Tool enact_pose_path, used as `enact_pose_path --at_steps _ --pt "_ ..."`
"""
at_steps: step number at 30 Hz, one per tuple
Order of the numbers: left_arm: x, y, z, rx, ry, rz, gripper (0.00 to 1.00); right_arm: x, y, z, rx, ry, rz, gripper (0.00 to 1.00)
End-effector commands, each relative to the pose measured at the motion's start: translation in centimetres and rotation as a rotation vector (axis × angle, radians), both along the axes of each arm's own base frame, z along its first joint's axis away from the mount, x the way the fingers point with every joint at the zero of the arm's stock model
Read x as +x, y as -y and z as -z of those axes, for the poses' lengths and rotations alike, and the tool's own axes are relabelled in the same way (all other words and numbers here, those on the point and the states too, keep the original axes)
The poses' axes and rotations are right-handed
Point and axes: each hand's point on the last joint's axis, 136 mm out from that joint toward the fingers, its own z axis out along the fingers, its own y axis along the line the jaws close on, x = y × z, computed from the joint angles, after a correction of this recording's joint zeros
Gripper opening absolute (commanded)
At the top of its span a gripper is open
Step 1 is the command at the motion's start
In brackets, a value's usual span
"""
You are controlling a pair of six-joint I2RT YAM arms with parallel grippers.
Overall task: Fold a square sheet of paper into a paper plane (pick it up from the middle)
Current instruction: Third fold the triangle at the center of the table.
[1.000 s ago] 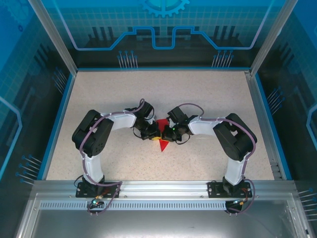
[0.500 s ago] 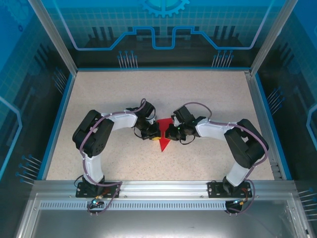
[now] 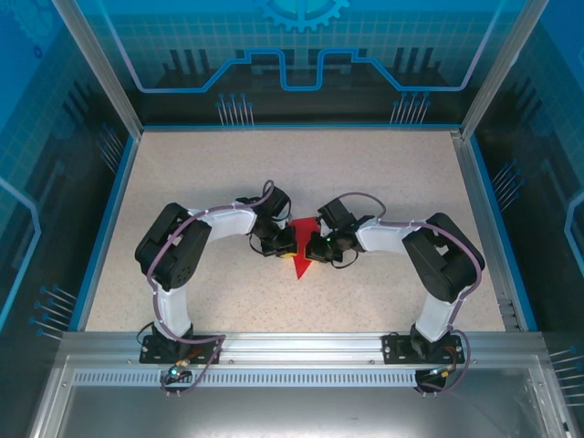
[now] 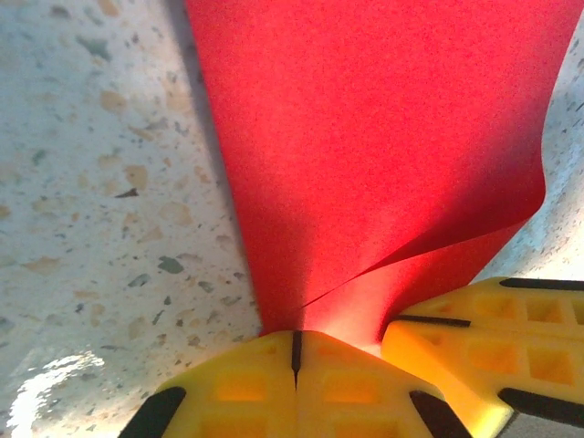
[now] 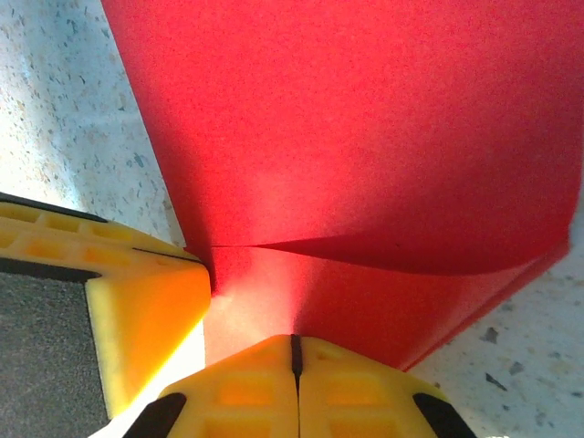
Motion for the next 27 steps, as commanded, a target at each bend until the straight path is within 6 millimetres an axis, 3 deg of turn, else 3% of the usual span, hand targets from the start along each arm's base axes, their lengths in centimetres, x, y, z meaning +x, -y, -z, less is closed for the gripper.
enact_pose_path --at_steps 1,8,13,17,19,27 --pt "-2.0 -3.5 4.0 0.212 -0.073 -0.001 0.00 -1.0 2.5 2.4 -0.072 -0.055 0.034 0.05" --pt "-2.7 -5.3 5.3 0.326 -0.085 -0.017 0.00 -1.6 4.7 3.4 -0.074 -0.070 0.101 0.05" --pt "-3.0 -6.0 5.5 0.364 -0.085 -0.007 0.00 -0.1 5.4 1.0 -0.044 0.014 0.128 0.04" --pt "-2.9 -5.4 5.3 0.349 -0.079 0.011 0.00 1.0 4.0 -3.3 -0.083 0.184 0.057 0.04" --pt "-2.9 -5.0 5.2 0.345 -0.076 0.019 0.00 1.4 3.1 -4.3 -0.062 0.215 0.037 0.05" --pt "-3.0 -4.7 5.2 0.347 -0.079 0.029 0.00 2.4 0.4 -2.3 -0.023 0.158 -0.003 0.05"
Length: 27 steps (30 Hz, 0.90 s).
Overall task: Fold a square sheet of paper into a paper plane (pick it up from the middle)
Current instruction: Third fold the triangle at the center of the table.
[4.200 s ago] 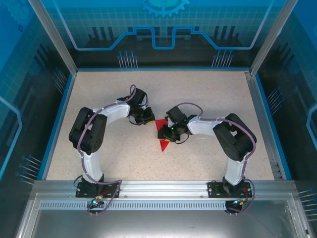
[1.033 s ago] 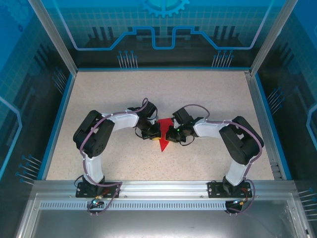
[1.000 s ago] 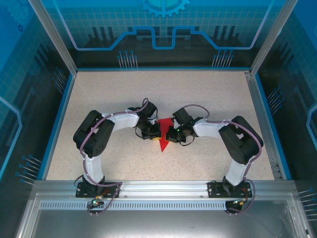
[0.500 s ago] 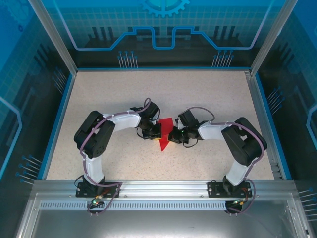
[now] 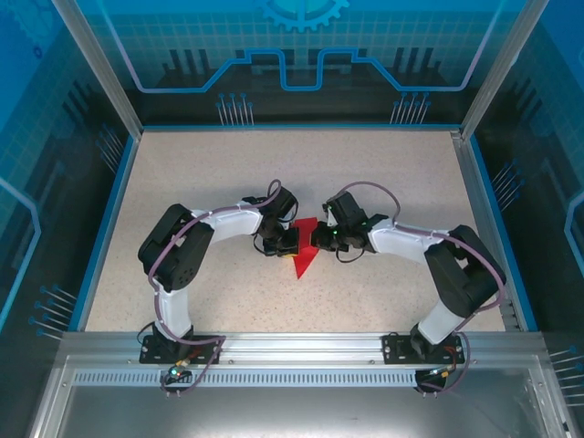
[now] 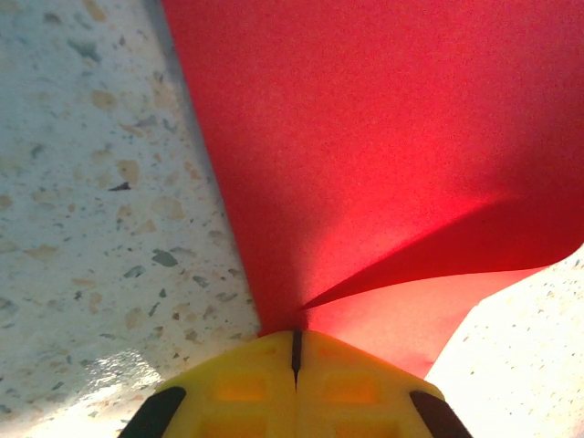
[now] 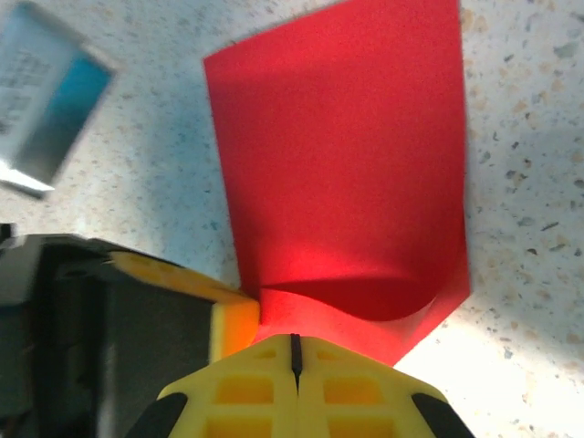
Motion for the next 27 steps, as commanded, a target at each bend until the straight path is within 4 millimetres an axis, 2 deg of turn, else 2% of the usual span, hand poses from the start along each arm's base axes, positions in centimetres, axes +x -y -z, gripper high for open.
enact_pose_path --at_steps 1,7,13,14,17,19,21,24,27 --pt "-3.0 -4.7 5.1 0.251 -0.111 0.003 0.00 -0.1 -1.1 1.5 -0.010 -0.036 -0.038 0.05" --pt "-3.3 -5.2 5.2 0.272 -0.116 0.004 0.00 0.3 -0.4 3.1 -0.019 -0.067 -0.015 0.05" --pt "-3.4 -5.6 5.5 0.291 -0.116 0.014 0.00 1.4 2.2 4.4 -0.040 -0.085 0.053 0.04" --pt "-3.5 -5.6 5.5 0.292 -0.117 0.018 0.00 0.9 3.2 5.2 -0.057 -0.108 0.069 0.04" --pt "-3.5 -5.7 5.5 0.296 -0.117 0.019 0.00 1.5 4.9 5.4 -0.080 -0.110 0.115 0.04" --pt "-3.5 -5.5 5.5 0.289 -0.116 0.020 0.00 1.9 5.6 4.7 -0.103 -0.092 0.136 0.04" --pt "-3.5 -5.5 5.5 0.287 -0.115 0.021 0.00 2.2 5.5 3.0 -0.106 -0.049 0.133 0.04" --pt "-3.4 -5.4 5.4 0.283 -0.113 0.019 0.00 1.8 4.2 0.1 -0.103 0.036 0.091 0.05" --pt "-3.3 -5.3 5.4 0.279 -0.112 0.016 0.00 0.8 2.3 -1.3 -0.063 0.061 0.042 0.05"
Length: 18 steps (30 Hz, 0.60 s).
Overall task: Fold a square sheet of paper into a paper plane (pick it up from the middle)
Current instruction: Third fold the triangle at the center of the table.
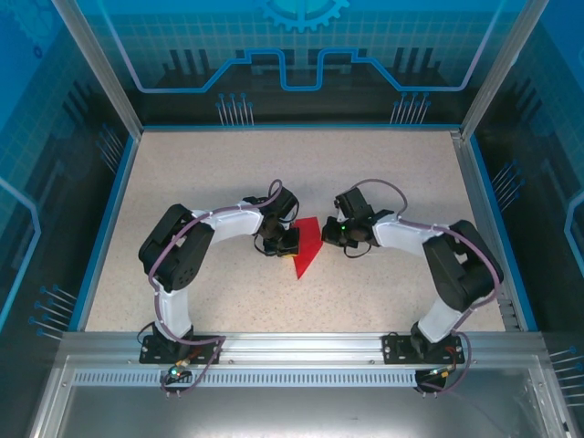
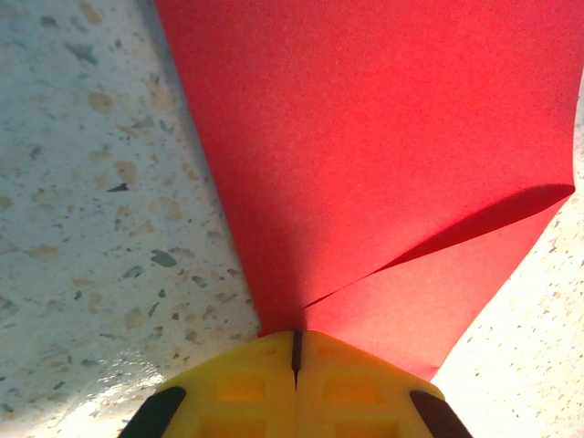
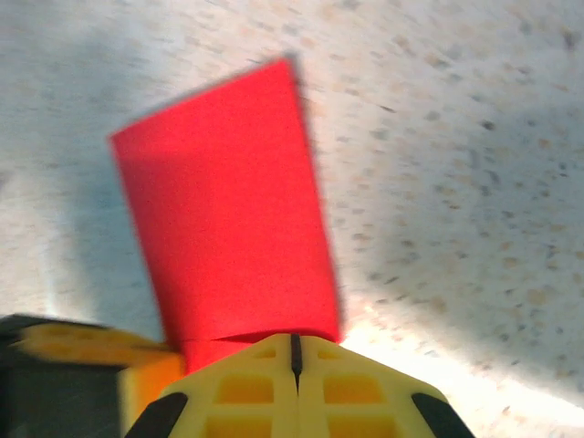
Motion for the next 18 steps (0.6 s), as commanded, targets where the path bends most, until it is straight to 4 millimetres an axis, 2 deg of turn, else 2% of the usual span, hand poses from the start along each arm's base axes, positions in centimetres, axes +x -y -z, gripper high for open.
enact_pose_path --at_steps 1,5,10,13,18 --pt "-3.3 -5.1 5.3 0.264 -0.119 0.008 0.00 -1.5 -1.5 -1.0 0.001 0.025 -0.059 0.05" --pt "-3.3 -5.1 5.4 0.265 -0.119 0.008 0.00 -2.9 -3.6 0.9 0.044 -0.050 -0.101 0.05" --pt "-3.5 -4.8 5.4 0.243 -0.130 0.008 0.00 -3.1 -4.4 2.8 0.082 -0.099 -0.102 0.05" --pt "-3.5 -4.7 5.5 0.241 -0.130 0.006 0.00 -3.0 -4.0 3.8 0.074 -0.127 -0.086 0.04" --pt "-3.6 -5.0 5.6 0.252 -0.131 0.008 0.00 -3.1 -1.4 6.1 0.032 -0.196 -0.001 0.04"
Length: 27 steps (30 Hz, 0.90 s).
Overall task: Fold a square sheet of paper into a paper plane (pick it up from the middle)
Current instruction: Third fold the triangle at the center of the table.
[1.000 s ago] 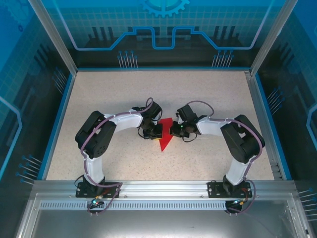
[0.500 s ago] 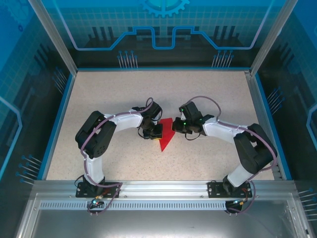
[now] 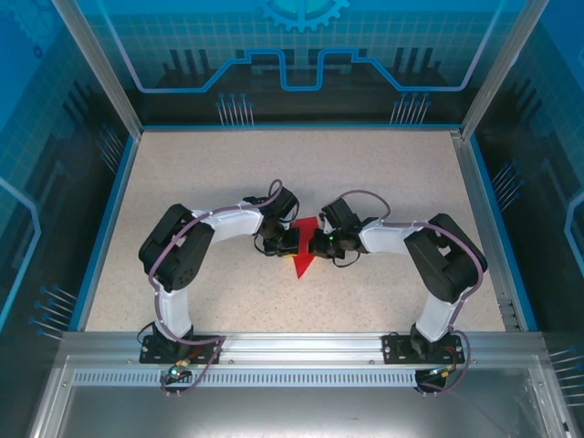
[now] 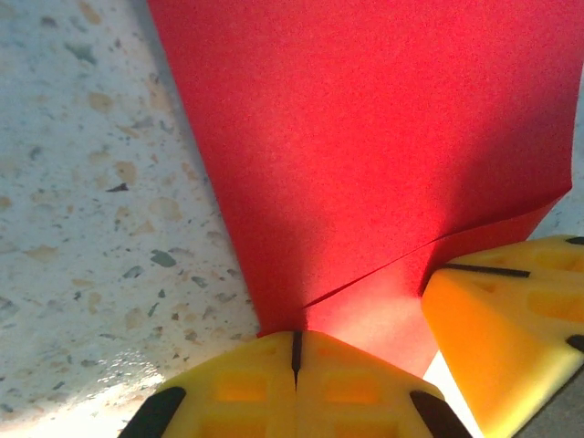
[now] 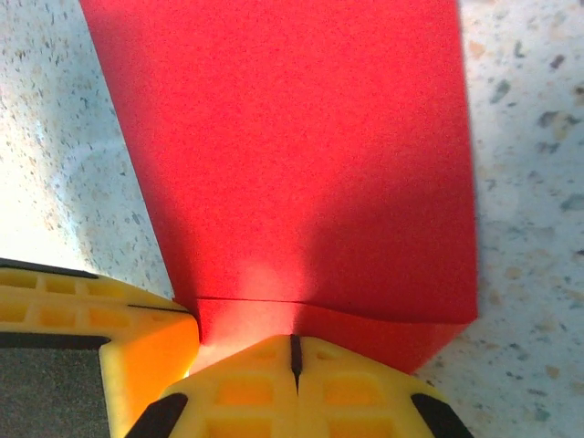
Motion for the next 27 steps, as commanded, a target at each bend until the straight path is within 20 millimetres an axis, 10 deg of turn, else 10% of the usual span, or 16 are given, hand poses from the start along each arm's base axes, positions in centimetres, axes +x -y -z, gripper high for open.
enact_pose_path --at_steps 1,11,17,27 --pt "-3.7 -5.1 5.6 0.256 -0.130 0.009 0.00 -0.3 2.7 2.6 -0.049 -0.074 0.082 0.04" --pt "-3.7 -5.3 5.8 0.267 -0.131 0.009 0.00 0.1 5.7 -0.4 -0.055 -0.011 0.218 0.04" --pt "-3.6 -5.2 5.9 0.262 -0.130 0.007 0.00 -2.2 1.3 -3.5 0.051 0.042 0.097 0.05" --pt "-3.6 -5.1 6.2 0.258 -0.126 0.010 0.00 -5.6 -3.7 -1.9 0.172 -0.046 0.018 0.05"
